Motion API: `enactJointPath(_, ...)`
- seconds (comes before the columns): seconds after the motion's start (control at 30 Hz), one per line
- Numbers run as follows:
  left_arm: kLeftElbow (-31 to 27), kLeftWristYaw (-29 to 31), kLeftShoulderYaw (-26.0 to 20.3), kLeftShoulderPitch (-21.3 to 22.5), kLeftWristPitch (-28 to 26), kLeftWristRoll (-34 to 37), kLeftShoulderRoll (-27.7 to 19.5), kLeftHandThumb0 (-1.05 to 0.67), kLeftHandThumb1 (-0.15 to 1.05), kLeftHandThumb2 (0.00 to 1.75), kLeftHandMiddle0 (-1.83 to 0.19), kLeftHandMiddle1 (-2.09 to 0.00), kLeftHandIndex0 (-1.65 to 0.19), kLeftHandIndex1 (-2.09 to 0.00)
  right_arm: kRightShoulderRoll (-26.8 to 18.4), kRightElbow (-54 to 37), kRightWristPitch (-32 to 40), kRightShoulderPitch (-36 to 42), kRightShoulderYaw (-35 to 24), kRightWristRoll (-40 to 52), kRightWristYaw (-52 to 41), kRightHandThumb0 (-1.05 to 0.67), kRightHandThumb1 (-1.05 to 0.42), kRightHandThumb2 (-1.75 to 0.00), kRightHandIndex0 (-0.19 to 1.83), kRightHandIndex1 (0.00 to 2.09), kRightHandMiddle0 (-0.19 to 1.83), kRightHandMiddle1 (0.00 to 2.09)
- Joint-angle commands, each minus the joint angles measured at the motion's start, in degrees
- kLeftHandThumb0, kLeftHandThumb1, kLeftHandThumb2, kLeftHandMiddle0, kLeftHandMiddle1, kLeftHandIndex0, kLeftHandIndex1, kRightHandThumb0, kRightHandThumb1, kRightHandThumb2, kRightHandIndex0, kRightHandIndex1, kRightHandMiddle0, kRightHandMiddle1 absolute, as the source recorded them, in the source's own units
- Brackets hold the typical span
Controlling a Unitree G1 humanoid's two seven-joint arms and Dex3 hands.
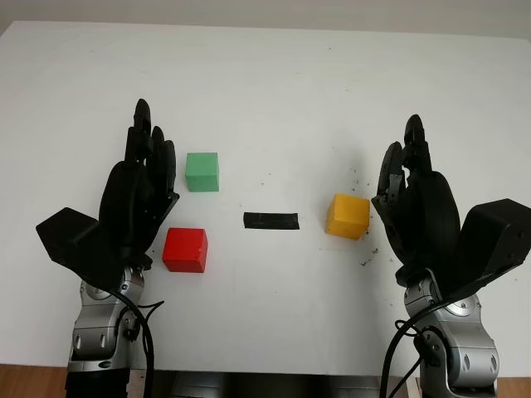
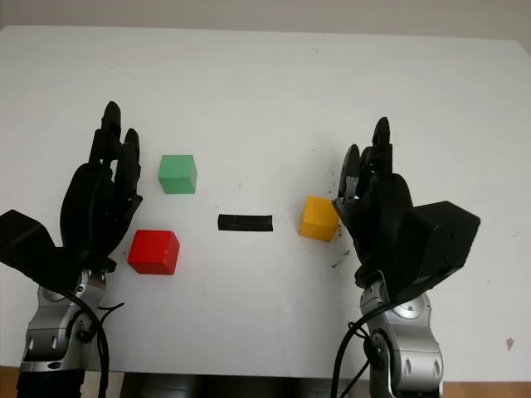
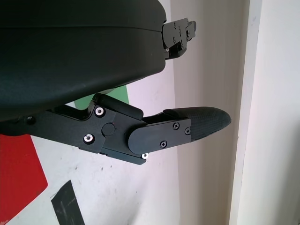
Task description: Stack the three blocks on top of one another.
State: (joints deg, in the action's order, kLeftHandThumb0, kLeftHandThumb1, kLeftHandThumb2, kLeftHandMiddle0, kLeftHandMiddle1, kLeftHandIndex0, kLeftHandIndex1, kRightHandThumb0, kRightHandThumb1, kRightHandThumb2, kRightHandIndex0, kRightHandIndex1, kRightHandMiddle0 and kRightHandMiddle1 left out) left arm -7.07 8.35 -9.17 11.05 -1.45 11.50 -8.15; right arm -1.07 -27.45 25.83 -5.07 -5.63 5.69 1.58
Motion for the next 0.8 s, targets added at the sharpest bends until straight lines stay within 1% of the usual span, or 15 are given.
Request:
enactJointPath(0.0,-0.64,-0.06,-0.05,0.07,-0.22,-0.04,-0.23,-0.71,1.05,0.57,0.19,-0.03,0.19,-0.04,-0.43,-0.71,0.15,-0.14,-0.06,0.34,-0.22,-0.65,-1.05,-0.71,-0.19,0.00,-0.19,0.00)
enactJointPath(0.33,0.29,-0.94,0.57,0.32,0.71,-1.57,-0.11,-0.71,1.05,0.56,0.16,-0.06,0.17,-0.06,-0.63,0.53,0.72,-1.39,0.26,0.19,-0.43,-0.65,-1.05,-0.71,-0.19,0.00,-0.19,0.00)
enactJointPath(0.47,1.38,-2.63,-0.85,0.93,4.27,-2.33,0.14,-0.66,1.05,0.53,0.12,-0.07,0.13,-0.07,-1.04,1.30,0.17,-2.18,0.29,-0.02,-0.93,-0.64,-1.05,-0.72,-0.19,0.00,-0.19,0.00)
enactJointPath(0.6,2.31,-4.35,-1.66,2.32,8.74,-7.52,-3.26,-0.59,1.05,0.54,0.01,-0.10,0.05,-0.10,-2.28,1.22,-0.07,-4.15,0.03,-1.06,-1.03,-0.67,-1.05,-0.70,-0.19,0.00,-0.19,0.00)
enactJointPath(0.7,2.52,-4.15,-2.28,3.00,11.59,-11.13,-6.96,-0.60,1.05,0.48,-0.12,-0.11,-0.03,-0.11,-3.46,0.58,1.40,-5.68,-1.18,0.14,-2.05,-0.67,-1.05,-0.71,-0.19,0.00,-0.19,0.00)
enactJointPath(0.77,-0.05,-3.70,-2.86,2.90,9.48,-13.13,-9.73,-0.61,1.05,0.42,-0.22,-0.10,-0.09,-0.12,-3.93,0.36,2.42,-6.96,-2.29,1.05,-2.24,-0.67,-1.05,-0.70,-0.19,0.00,-0.19,0.00)
